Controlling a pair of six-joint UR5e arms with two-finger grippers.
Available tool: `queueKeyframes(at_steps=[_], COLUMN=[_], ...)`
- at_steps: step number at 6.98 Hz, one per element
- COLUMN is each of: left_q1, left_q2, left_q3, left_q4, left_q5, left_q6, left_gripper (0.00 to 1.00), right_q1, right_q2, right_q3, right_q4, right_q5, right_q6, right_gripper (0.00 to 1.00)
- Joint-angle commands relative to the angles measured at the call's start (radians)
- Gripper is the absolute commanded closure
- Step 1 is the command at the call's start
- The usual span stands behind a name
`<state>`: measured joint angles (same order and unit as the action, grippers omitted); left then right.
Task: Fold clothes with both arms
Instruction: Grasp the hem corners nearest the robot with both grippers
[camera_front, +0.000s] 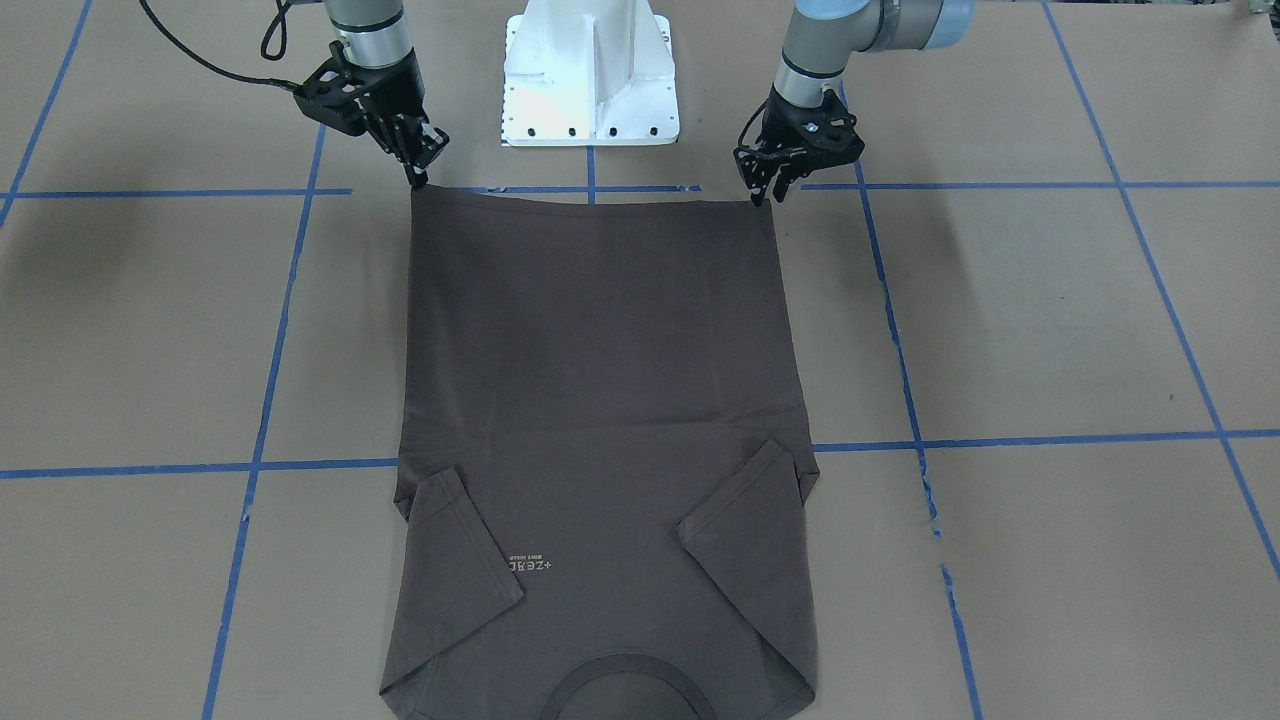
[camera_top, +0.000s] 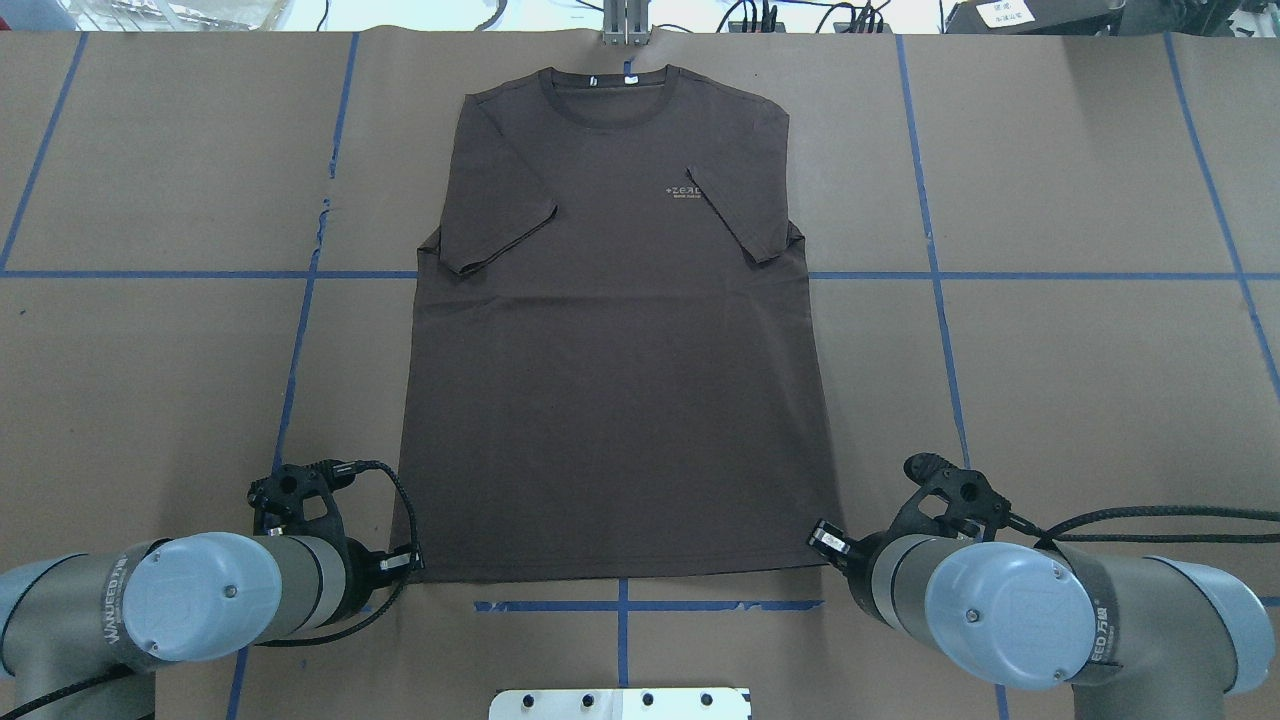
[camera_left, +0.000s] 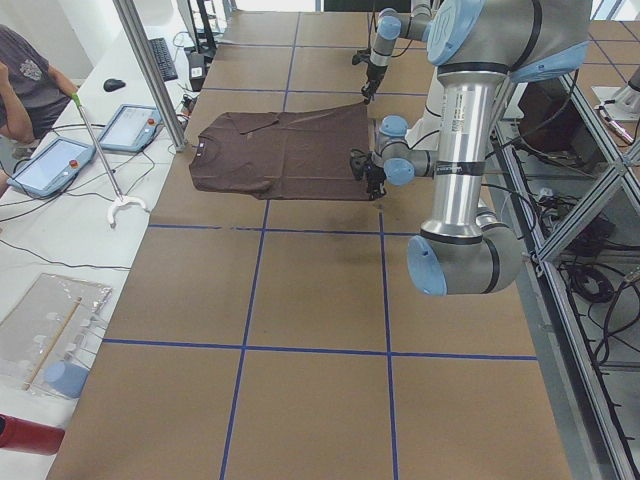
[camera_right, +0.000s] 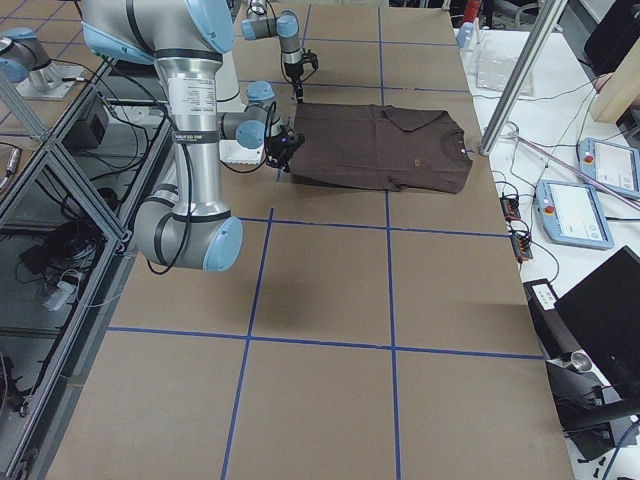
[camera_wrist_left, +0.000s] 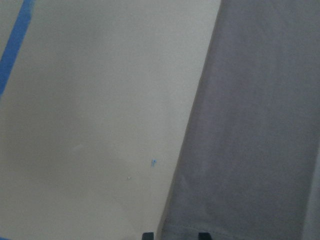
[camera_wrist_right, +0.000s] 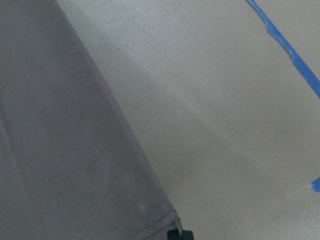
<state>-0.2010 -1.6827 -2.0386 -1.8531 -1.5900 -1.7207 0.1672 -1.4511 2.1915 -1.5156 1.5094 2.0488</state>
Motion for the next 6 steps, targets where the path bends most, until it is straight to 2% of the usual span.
queueKeyframes(at_steps=[1,2,3,4,5,6], left_q1=[0.000,0.000,0.000,0.000,-0.001,-0.001], left_q2=[-0.015,-0.015,-0.015,-0.015,-0.015,-0.015], left_q3=[0.017,0.017,0.015,0.015,0.015,0.011], left_q4=[-0.002,-0.002,0.000,0.000,0.000,0.000], left_q5=[-0.004,-0.004,-0.005,-0.005,-0.005,-0.007], left_q6=[0.001,0.001,0.001,0.001,0.001,0.001], left_gripper=[0.59,0.60,0.70,0.81,1.00,1.00], right_q1=[0.000,0.000,0.000,0.000,0.000,0.000], right_q2=[0.000,0.000,0.000,0.000,0.002,0.002], right_q3=[0.001,0.001,0.001,0.001,0.001,0.001], right_q4=[0.000,0.000,0.000,0.000,0.000,0.000], right_q5=[0.000,0.000,0.000,0.000,0.000,0.000], right_q6=[0.001,-0.001,0.001,-0.001,0.001,-0.001], right_gripper=[1.00,1.00,1.00,1.00,1.00,1.00])
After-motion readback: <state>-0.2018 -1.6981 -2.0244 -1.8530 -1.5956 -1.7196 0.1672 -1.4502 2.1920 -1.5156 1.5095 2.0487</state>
